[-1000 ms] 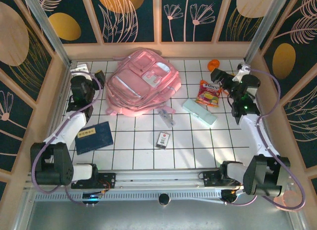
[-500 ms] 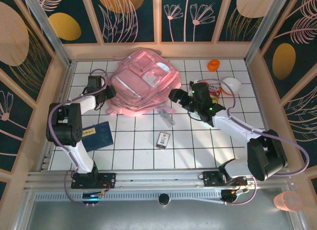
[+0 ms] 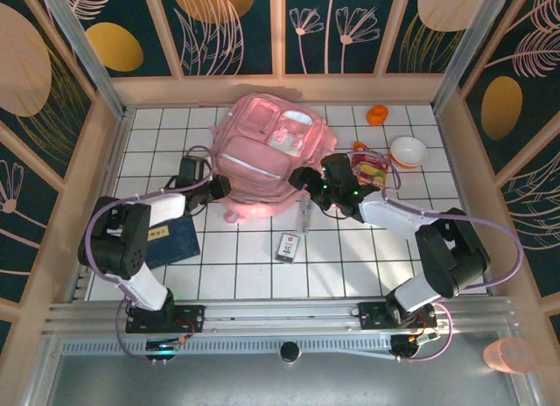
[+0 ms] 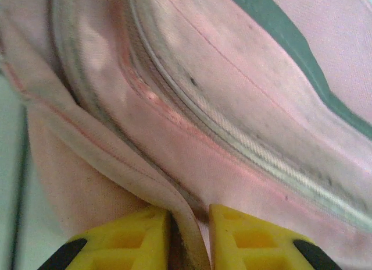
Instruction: Pack the student bag
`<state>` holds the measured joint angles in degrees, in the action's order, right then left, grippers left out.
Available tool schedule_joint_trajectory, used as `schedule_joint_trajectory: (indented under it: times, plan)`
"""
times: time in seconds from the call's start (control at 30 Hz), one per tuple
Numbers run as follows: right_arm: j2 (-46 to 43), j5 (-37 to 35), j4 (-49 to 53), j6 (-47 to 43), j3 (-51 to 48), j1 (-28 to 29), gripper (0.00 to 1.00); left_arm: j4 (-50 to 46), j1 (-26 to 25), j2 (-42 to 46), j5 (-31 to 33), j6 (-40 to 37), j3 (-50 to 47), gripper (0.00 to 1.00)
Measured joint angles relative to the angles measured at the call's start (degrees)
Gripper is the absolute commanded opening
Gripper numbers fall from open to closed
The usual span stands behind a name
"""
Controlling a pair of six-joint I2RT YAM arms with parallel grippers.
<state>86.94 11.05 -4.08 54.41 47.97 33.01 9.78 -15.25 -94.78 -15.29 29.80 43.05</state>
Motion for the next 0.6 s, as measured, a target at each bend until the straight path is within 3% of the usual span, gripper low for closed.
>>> schedule_joint_trajectory:
  times: [0.23,0.37,0.5,0.6]
  plan:
    - [1.09,1.49,-2.38,-0.07,-0.02,-2.67,0.85,-6.1,-10.21,4.46,-0.66,-2.38,-1.51,0.27]
    - [-0.35,0.92,-3.89,-0.68,-1.16,-5.31,0.85,-8.52,-13.11,13.4,-0.2,-7.61,-3.85,0.51]
    - [-6.54,-0.55,-4.79,-2.12,-5.01,-6.08,0.86,-6.73,-13.16,22.47,0.31,-20.39,-4.63,0.61]
    - [-11.04,-1.44,-6.12,-3.63,-6.97,-6.08,0.86,-5.77,-13.16,22.62,-1.6,-35.47,-3.72,0.64]
